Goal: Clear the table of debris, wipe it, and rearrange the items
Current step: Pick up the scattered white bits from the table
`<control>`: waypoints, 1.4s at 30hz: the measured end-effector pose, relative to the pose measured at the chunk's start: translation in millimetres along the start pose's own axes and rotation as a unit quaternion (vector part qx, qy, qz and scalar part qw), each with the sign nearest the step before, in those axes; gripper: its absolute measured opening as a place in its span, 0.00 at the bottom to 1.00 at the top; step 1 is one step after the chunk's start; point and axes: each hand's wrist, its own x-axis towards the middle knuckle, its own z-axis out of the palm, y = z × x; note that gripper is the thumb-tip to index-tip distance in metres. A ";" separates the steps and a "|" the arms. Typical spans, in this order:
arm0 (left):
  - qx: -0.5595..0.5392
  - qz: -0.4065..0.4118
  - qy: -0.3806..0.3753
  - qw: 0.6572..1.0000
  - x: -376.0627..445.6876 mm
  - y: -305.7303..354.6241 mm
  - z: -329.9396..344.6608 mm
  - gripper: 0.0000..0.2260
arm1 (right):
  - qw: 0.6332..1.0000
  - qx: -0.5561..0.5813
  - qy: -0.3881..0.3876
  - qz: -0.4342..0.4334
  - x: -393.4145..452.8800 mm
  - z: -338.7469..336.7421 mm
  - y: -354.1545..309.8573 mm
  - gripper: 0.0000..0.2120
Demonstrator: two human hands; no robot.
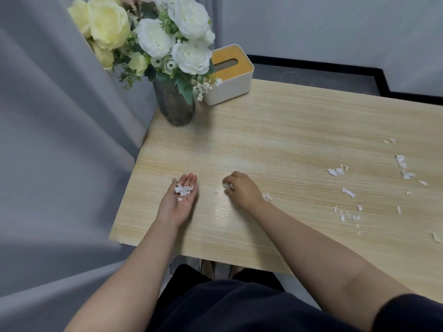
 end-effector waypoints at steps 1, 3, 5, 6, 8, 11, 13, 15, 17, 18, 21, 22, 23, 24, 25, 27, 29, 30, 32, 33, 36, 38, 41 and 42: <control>0.007 -0.001 -0.001 1.000 -0.1 2.5 -2.5 0.14 | 1.000 -0.001 0.009 0.002 0.3 3.1 -0.2 0.11; 0.018 -0.001 -0.007 1.000 -0.1 6.4 -7.3 0.14 | 1.000 -0.002 0.026 0.004 -0.5 8.1 -0.4 0.09; 0.027 -0.004 -0.011 1.000 -0.2 9.7 -11.4 0.14 | 0.999 0.001 0.039 0.008 -2.6 11.4 -1.9 0.08; 0.030 -0.007 -0.012 0.999 -0.5 10.8 -13.0 0.14 | 0.999 0.010 0.046 0.010 -4.2 12.6 -3.6 0.08; 0.031 -0.015 -0.014 0.999 -1.6 11.9 -15.0 0.15 | 0.997 0.041 0.058 0.005 -8.1 16.2 -8.7 0.07; 0.039 -0.028 -0.023 0.999 -2.9 12.4 -17.1 0.15 | 0.995 0.072 0.064 -0.009 -12.5 25.5 -16.5 0.05; 0.047 -0.038 -0.032 0.998 -3.7 12.2 -18.0 0.15 | 0.996 0.062 0.064 -0.010 -13.0 30.1 -21.2 0.06; 0.051 -0.048 -0.040 0.997 -5.1 12.3 -17.9 0.16 | 0.998 0.033 0.060 -0.013 -11.8 33.1 -24.9 0.07; 0.051 -0.061 -0.048 0.996 -7.2 12.3 -17.4 0.16 | 0.998 0.003 0.062 -0.020 -11.4 35.8 -27.5 0.08; 0.050 -0.067 -0.054 0.995 -8.6 12.1 -17.1 0.16 | 0.998 -0.007 0.064 -0.022 -11.3 36.8 -28.2 0.08; 0.055 -0.085 -0.071 0.992 -11.6 11.8 -17.9 0.16 | 0.997 -0.017 0.067 -0.015 -11.0 38.6 -28.0 0.08; 0.060 -0.088 -0.075 0.992 -12.0 11.9 -18.3 0.15 | 0.997 -0.012 0.070 -0.010 -11.5 38.3 -28.5 0.08; 0.066 -0.089 -0.077 0.991 -11.9 12.1 -18.7 0.15 | 0.997 0.000 0.079 -0.004 -12.2 37.3 -29.6 0.08; 0.071 -0.089 -0.078 0.990 -11.8 12.2 -18.9 0.15 | 0.995 0.019 0.095 0.001 -13.4 35.3 -31.6 0.08; 0.076 -0.089 -0.077 0.990 -11.3 12.0 -19.0 0.15 | 0.992 0.045 0.118 0.002 -14.9 32.2 -34.9 0.08; 0.087 -0.087 -0.071 0.990 -9.1 10.9 -19.5 0.15 | 0.979 0.112 0.168 -0.004 -18.4 23.8 -46.2 0.07; 0.099 -0.086 -0.063 0.989 -8.0 8.3 -18.0 0.15 | 0.963 0.180 0.202 -0.016 -21.8 15.5 -61.0 0.06; 0.100 -0.090 -0.061 0.989 -8.1 6.2 -16.1 0.15 | 0.955 0.207 0.210 -0.022 -23.8 12.3 -68.0 0.05; 0.087 -0.103 -0.058 0.989 -10.0 0.0 -10.6 0.14 | 0.950 0.228 0.210 -0.035 -27.1 8.1 -78.2 0.05; 0.074 -0.110 -0.056 0.990 -11.6 -3.8 -7.4 0.14 | 0.953 0.223 0.202 -0.042 -28.0 7.5 -79.9 0.05; 0.032 -0.128 -0.050 0.990 -13.9 -13.2 0.3 0.12 | 0.970 0.176 0.160 -0.046 -29.2 6.8 -76.0 0.07; 0.026 -0.139 -0.055 0.988 -15.2 -18.5 4.0 0.12 | 0.976 0.155 0.142 -0.049 -32.5 4.5 -70.1 0.08; 0.010 -0.155 -0.064 0.986 -18.0 -26.6 9.5 0.12 | 0.974 0.149 0.155 -0.067 -44.3 -3.6 -65.2 0.08; 0.009 -0.157 -0.069 0.985 -18.2 -29.4 11.6 0.14 | 0.970 0.157 0.171 -0.068 -47.5 -6.6 -62.8 0.07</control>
